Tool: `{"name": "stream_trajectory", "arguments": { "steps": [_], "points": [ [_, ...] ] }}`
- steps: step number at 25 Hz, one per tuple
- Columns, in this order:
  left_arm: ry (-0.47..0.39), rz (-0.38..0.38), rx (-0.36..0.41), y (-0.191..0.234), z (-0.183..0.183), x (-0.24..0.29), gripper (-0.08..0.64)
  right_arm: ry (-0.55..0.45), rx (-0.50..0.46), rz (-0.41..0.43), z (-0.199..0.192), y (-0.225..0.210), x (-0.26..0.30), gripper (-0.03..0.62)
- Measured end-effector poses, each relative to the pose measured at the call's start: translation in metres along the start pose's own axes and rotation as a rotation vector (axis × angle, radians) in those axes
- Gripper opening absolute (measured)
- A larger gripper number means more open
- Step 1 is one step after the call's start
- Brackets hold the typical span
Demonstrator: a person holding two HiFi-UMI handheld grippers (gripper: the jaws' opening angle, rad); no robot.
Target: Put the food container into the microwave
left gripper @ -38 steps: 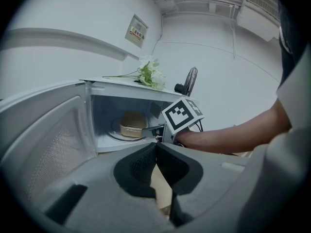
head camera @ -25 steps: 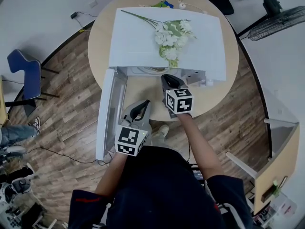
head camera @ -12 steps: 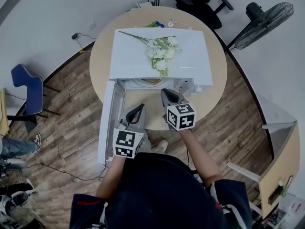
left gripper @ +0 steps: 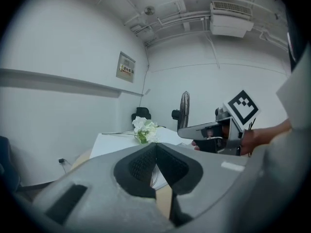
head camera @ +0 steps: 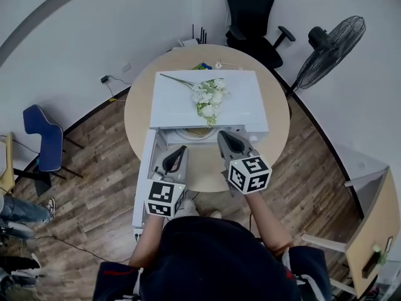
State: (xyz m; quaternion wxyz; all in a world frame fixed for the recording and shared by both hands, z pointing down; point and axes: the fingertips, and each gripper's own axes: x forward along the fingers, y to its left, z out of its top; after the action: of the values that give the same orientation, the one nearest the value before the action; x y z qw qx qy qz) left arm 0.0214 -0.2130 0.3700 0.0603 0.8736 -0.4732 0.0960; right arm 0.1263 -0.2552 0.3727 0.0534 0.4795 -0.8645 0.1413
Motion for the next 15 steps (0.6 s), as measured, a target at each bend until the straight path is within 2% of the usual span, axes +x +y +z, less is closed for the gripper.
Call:
{"name": "stream_trajectory", "arguments": {
  "steps": [5,10,15],
  "points": [
    [-0.072,0.012,0.025,-0.003,0.031,-0.008,0.015,-0.063,-0.010,0.006,0.022,0.006,-0.023,0.011],
    [-0.106,0.015,0.075,-0.005,0.053,-0.013,0.015,-0.105,-0.010,0.002,0.038,0.007,-0.039,0.011],
    [-0.135,0.017,0.077,-0.008,0.064,-0.018,0.015,-0.163,-0.075,-0.015,0.054,0.013,-0.052,0.011]
  ]
}}
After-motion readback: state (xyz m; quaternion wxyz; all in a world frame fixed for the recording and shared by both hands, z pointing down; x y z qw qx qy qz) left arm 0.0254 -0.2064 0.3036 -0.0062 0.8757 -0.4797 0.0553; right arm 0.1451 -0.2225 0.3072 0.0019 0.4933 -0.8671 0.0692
